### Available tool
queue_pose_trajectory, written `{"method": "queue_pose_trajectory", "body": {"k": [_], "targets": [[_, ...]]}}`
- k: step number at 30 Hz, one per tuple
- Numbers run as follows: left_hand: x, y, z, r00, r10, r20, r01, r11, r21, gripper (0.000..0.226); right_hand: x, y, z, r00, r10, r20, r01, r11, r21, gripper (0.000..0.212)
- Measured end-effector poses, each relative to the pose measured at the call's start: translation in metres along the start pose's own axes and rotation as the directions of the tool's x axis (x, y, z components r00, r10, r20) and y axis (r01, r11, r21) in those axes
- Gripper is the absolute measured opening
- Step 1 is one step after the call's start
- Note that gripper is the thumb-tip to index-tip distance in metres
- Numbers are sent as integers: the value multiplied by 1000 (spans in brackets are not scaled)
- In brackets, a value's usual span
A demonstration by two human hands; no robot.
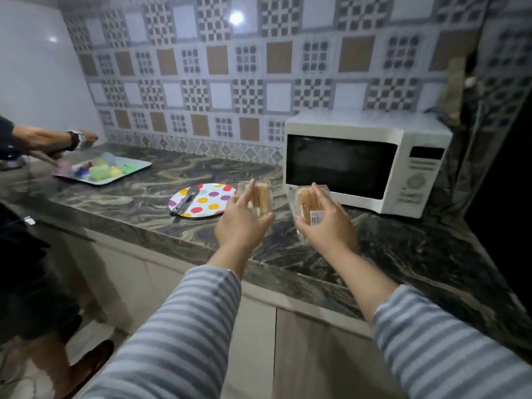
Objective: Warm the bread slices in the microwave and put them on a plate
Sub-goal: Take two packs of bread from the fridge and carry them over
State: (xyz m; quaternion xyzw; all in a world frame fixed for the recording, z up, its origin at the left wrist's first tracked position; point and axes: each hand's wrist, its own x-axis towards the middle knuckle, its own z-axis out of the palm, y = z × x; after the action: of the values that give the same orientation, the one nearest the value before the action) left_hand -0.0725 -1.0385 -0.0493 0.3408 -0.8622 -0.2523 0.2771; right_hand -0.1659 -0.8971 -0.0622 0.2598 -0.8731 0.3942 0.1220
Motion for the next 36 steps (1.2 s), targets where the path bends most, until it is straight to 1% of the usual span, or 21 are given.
{"method": "queue_pose_trajectory", "body": {"k": [5,9,13,16,18,21,25,30,36], "targets": [[72,50,37,993,117,-10,-117,989,-89,74,76,21,-13,994,35,-106,-39,998,-39,74],[126,98,60,983,177,-41,-181,975,-128,71,137,32,-34,980,-8,-201,-6,998,-70,75],[176,147,75,960,268,-78,-277,949,-149,70,199,38,-57,969,-30,-247,5,995,-102,76],[213,180,83,947,310,-82,-319,932,-172,72,242,42,-73,967,-3,-253,-32,991,-132,76],[239,199,90,945,323,-51,-327,928,-178,75,269,45,-83,971,29,-239,-67,986,-152,77],[275,227,104,951,309,21,-300,936,-185,77,310,51,-92,969,94,-230,-134,977,-164,77],[310,252,128,954,277,118,-256,952,-166,77,355,68,-93,954,202,-219,-233,964,-125,77],[344,265,166,940,287,185,-258,952,-167,79,397,94,-85,954,230,-191,-253,962,-106,75],[361,267,192,928,321,188,-286,939,-194,78,418,113,-76,942,253,-221,-284,952,-118,72]]}}
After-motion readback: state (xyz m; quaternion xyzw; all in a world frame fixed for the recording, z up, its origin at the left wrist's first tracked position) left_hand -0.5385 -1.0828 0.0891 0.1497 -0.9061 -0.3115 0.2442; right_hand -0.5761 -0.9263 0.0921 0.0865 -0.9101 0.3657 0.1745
